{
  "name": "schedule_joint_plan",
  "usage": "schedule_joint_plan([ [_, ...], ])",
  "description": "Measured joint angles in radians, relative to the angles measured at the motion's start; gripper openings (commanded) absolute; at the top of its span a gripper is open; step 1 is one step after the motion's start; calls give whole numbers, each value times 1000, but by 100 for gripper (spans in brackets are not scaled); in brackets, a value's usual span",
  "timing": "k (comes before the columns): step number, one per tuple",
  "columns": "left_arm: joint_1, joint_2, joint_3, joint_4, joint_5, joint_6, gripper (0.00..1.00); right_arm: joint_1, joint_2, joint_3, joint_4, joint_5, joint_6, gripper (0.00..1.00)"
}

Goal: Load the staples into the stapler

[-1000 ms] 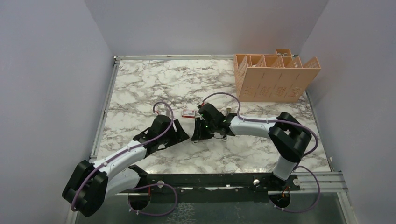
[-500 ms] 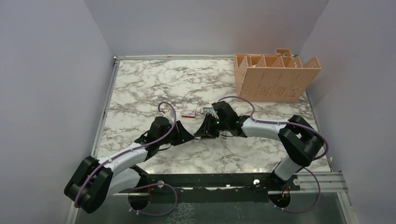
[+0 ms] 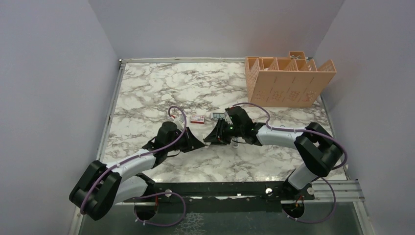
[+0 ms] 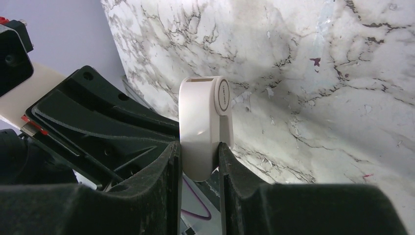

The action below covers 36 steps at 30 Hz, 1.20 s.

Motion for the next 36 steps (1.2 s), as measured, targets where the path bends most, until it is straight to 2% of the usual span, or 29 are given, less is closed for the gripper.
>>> schedule_joint_plan([
  [3,0,14,0,16,17,-2,23,-1,-11,-10,0,0,8,19],
  [8,0,47,0,36,59,-10,26,-2,-16,-18,19,-16,37,19],
  [10,0,48,1,40,67,-11,21,-2,-16,-18,34,-23,48,19],
  [14,0,51,8,45,73,-18,1,-2,-20,-18,54,-29,58,19],
  [18,1,58,8,51,67,-24,0,-5,-28,-18,37,-29,36,19],
  [27,-7,72,5,39,21,85,0,-66,-63,89,-222,-58,-136,21],
  [36,-13,56,2,81,11,160,0,-111,-58,227,-414,-26,-325,33],
])
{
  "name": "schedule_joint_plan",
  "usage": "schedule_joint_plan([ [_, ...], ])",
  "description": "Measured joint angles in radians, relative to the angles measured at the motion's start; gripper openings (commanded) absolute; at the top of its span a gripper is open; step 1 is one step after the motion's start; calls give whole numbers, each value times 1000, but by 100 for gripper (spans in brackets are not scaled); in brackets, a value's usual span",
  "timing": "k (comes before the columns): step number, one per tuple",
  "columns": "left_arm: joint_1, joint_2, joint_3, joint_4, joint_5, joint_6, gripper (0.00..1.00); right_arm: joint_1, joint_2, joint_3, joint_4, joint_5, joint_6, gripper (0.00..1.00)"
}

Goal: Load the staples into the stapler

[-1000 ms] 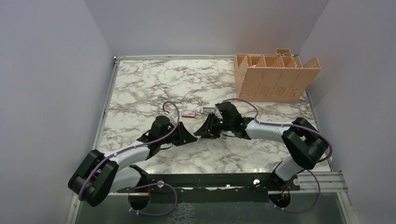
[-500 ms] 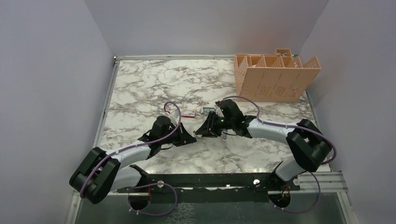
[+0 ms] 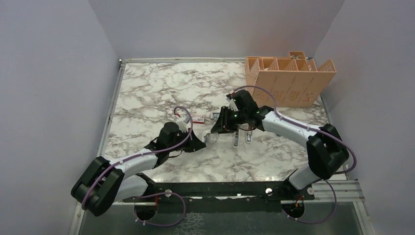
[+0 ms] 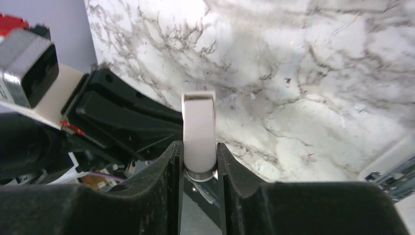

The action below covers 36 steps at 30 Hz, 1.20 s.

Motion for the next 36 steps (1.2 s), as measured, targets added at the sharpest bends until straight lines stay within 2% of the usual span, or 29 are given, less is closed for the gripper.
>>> schedule_joint_plan([
  [8,-31,-61,-39,-11,-3,18,0,-45,56,98,-32,71,-109,47],
  [14,-37,-108,-53,-11,-15,17,0,-53,76,103,-13,74,-156,65],
  [17,-37,-106,-52,-15,-35,11,0,-53,74,71,50,38,-161,71],
  [26,-37,-33,14,-58,-117,-28,0,-26,31,-55,169,23,-118,78],
  [36,-37,23,43,-62,-136,-61,0,14,11,-60,243,57,-98,79],
])
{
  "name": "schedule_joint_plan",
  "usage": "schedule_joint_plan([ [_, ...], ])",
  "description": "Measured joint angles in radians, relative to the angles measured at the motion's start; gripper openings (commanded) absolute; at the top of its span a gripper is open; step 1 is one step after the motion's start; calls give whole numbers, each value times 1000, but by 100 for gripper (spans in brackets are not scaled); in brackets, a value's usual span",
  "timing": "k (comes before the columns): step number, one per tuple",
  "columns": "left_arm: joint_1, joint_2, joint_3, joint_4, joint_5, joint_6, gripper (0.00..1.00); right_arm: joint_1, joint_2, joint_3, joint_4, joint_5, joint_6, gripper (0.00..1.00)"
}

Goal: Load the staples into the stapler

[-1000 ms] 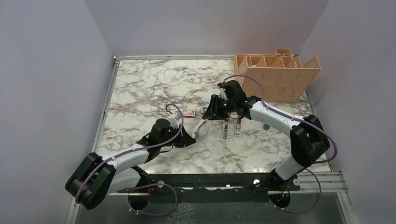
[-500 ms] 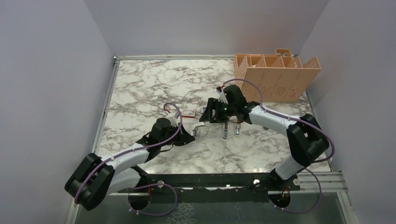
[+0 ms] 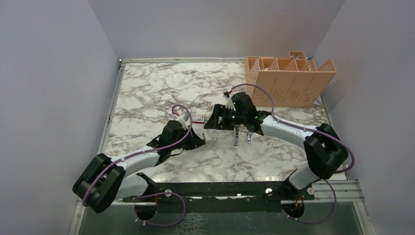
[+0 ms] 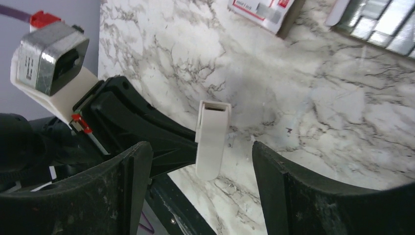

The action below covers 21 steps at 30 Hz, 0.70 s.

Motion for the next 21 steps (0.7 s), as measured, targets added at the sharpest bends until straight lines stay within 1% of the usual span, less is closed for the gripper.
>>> schedule_joint_plan([
  [5,0,5,14,-1,0,-30,0,68,18,0,2,0,-2,79],
  [7,0,6,20,1,0,-36,0,89,35,0,2,-1,-1,75],
  [8,0,6,22,1,0,-37,0,97,44,0,2,-1,-1,71],
  [12,0,12,22,1,0,-37,0,101,72,0,1,-1,3,46],
  [14,0,17,22,0,0,-37,0,101,76,0,-2,1,6,37],
  [16,0,19,22,1,0,-37,0,100,76,2,-18,13,10,32],
  [21,0,19,22,5,-2,-32,0,101,78,55,-113,80,19,30],
])
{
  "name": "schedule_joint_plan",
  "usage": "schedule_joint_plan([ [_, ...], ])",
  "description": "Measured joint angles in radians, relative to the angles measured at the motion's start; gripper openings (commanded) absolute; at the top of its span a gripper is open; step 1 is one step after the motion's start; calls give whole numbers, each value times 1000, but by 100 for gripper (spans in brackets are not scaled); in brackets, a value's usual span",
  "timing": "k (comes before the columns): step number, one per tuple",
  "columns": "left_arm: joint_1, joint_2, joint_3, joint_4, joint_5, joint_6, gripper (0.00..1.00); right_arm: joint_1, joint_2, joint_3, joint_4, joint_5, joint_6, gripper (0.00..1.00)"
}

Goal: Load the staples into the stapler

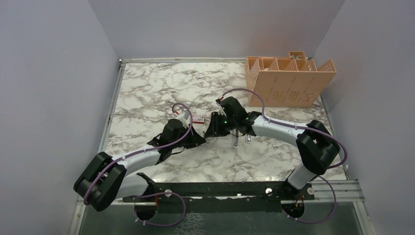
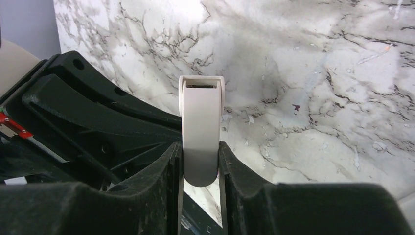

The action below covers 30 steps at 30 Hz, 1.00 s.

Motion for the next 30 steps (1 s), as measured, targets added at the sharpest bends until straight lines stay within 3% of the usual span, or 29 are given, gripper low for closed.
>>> schedule_joint_plan([
  [10,1,-24,0,10,-11,48,0,-16,-2,78,-116,25,-10,35],
  [16,2,-42,-5,-22,-11,77,0,-93,-2,114,-124,13,-46,41],
  [21,-4,-53,-8,-47,12,90,0,-137,-2,127,-110,13,-66,51],
  [26,-4,-53,-7,-60,19,89,0,-139,-2,120,-84,-18,-72,74],
  [30,-4,-53,-7,-73,15,78,0,-139,-4,63,-7,-76,-63,78],
])
